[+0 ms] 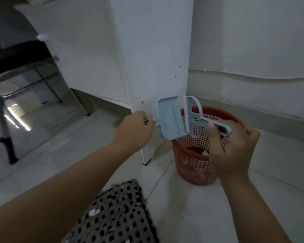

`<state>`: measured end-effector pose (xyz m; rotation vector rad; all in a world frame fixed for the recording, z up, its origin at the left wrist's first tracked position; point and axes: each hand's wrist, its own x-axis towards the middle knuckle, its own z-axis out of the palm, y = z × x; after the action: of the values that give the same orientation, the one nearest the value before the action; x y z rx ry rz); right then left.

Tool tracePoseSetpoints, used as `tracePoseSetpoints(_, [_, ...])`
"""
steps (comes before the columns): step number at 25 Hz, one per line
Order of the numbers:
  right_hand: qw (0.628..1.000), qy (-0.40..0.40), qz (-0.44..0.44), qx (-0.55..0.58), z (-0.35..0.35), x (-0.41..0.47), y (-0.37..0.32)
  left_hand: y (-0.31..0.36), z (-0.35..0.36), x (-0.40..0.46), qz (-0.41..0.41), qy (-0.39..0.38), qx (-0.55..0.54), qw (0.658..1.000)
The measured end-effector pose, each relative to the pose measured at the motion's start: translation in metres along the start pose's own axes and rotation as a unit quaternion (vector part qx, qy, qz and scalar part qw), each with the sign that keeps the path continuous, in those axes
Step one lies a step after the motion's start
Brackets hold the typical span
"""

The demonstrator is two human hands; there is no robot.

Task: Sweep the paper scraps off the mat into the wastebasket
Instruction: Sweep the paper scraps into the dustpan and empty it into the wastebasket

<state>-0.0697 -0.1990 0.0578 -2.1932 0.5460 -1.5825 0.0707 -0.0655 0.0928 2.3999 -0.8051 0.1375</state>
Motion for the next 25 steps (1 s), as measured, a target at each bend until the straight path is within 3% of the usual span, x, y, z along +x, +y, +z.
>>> tracePoseSetpoints(3, [0.988, -0.084, -0.112, 0.064, 0.009, -0.002, -0.056, -0.055, -0.054, -0.035, -0.039, 0.017, 0.010, 0.999])
tracePoseSetpoints(5, [0.966, -0.185, -0.154, 0.092, 0.036, -0.021, -0.105, -0.105, -0.092, -0.071, -0.100, 0.009, 0.016, 0.995])
tracePoseSetpoints(8, [0.911, -0.357, -0.198, 0.068, 0.086, -0.076, -0.168, -0.181, -0.125, -0.134, -0.218, -0.048, 0.026, 0.974])
tracePoseSetpoints(10, [0.855, -0.467, -0.226, 0.022, 0.120, -0.119, -0.197, -0.229, -0.135, -0.179, -0.283, -0.076, 0.017, 0.956])
tracePoseSetpoints(12, [0.817, -0.529, -0.226, -0.041, 0.149, -0.151, -0.214, -0.271, -0.143, -0.218, -0.326, -0.068, 0.004, 0.943])
tracePoseSetpoints(18, [0.758, -0.598, -0.218, -0.143, 0.203, -0.228, -0.229, -0.366, -0.161, -0.310, -0.390, 0.040, 0.016, 0.920])
tracePoseSetpoints(21, [0.717, -0.644, -0.227, -0.139, 0.196, -0.258, -0.236, -0.400, -0.163, -0.332, -0.404, 0.017, -0.013, 0.914])
tracePoseSetpoints(25, [0.726, -0.654, -0.176, -0.117, 0.156, -0.274, -0.246, -0.427, -0.159, -0.341, -0.403, -0.005, -0.032, 0.915])
